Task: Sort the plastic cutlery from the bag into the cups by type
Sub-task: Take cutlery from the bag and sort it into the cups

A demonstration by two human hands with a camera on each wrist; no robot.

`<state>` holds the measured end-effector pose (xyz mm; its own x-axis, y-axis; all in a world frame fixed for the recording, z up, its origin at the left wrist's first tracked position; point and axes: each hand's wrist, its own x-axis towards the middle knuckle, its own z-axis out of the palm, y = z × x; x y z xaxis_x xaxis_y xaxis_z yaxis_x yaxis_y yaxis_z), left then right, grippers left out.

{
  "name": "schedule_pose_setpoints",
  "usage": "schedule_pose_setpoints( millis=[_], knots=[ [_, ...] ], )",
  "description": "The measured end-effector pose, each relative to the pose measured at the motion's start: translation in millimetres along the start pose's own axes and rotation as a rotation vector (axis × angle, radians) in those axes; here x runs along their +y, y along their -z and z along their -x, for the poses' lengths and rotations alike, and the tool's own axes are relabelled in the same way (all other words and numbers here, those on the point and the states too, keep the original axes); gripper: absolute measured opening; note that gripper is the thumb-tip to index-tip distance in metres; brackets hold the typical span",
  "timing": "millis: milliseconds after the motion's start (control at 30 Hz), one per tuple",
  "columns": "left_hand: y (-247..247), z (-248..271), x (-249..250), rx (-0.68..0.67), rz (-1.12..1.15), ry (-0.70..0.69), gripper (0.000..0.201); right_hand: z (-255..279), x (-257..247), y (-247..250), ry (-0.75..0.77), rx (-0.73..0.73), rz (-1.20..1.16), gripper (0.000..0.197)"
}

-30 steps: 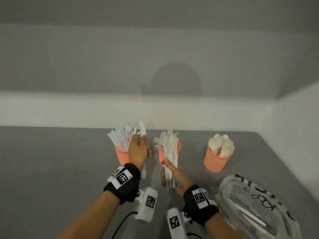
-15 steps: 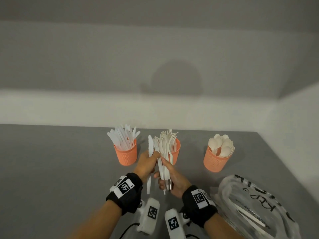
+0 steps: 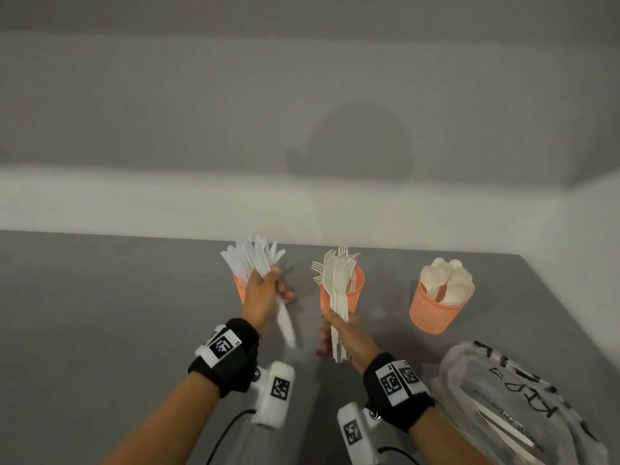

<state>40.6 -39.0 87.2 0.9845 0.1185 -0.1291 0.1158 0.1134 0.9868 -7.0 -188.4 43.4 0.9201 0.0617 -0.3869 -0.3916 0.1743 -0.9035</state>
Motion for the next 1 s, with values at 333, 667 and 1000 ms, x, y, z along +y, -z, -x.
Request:
schedule_pose_setpoints(
  millis=[333,667,1000],
  knots=[
    [34.6,-77.7,39.9,0.276,-0.120,-0.364,0.041,-7.1,-16.0,-2.3,-0.029,-0.091,-0.068,0.028],
    [26.1,-96.5,-14.8,0.126,-0.385,-0.378,0.017,-15.9,-15.9,-2.3,-0.114,-0.123,-0.077,0.042],
    [37.1,-98.7,-29.5,-0.081,-1.054,-0.549,0.067,-16.3,-14.1,-5.8,-0.116,-0.198,-0.122,0.038]
  ],
)
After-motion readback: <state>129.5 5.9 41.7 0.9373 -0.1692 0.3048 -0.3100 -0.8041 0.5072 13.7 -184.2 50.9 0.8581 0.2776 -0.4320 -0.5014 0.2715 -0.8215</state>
